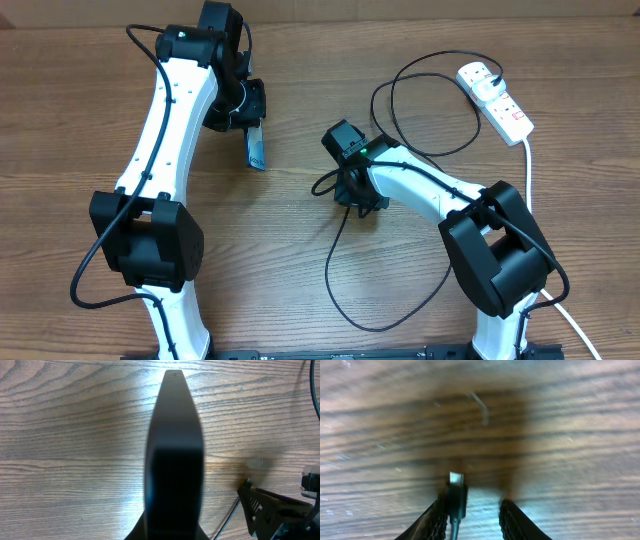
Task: Plug charger to phone and switch on socket
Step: 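Lower the right gripper and close it on the connector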
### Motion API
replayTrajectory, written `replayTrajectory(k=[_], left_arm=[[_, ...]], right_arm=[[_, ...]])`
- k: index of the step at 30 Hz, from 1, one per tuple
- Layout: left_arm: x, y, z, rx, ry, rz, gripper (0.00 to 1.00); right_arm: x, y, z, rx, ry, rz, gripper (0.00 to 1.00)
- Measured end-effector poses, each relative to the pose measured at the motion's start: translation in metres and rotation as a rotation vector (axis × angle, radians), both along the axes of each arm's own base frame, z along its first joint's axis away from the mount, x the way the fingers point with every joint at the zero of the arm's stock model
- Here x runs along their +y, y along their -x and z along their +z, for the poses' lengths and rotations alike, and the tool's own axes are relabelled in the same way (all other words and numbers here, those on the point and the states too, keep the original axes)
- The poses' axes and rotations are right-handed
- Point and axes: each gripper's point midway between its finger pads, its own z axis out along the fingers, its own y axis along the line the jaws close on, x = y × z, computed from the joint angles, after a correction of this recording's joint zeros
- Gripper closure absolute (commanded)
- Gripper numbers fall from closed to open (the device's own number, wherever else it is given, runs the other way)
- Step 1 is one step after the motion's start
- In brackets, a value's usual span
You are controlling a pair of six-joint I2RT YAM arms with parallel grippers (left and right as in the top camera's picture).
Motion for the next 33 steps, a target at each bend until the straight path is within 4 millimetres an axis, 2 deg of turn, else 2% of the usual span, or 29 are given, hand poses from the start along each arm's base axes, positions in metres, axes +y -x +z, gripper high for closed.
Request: replayTrajectory(k=[2,5,13,22,33], left_arm=[[0.0,0.0,0.0,0.0,0.0,0.0,0.96],[0.0,0.0,0.0,0.0,0.0,0.0,0.96],[0.0,0.0,0.0,0.0,0.0,0.0,0.96],[0.0,0.0,0.0,0.0,0.0,0.0,0.96],[0.0,0.0,0.0,0.0,0.0,0.0,0.96]], right_arm=[[-0.002,0.002,0.0,0.01,0.007,0.0,0.66],[0.001,0.003,0.0,0.016,-0.006,0.003,0.73],[0.009,0.001,0.0,0.014,-0.048,-0.001,0.79],[0.009,0.001,0.0,0.011,-0.046,-0.003,0.87],[0.008,0.0,0.0,0.009,-0.043,-0.003,0.91]])
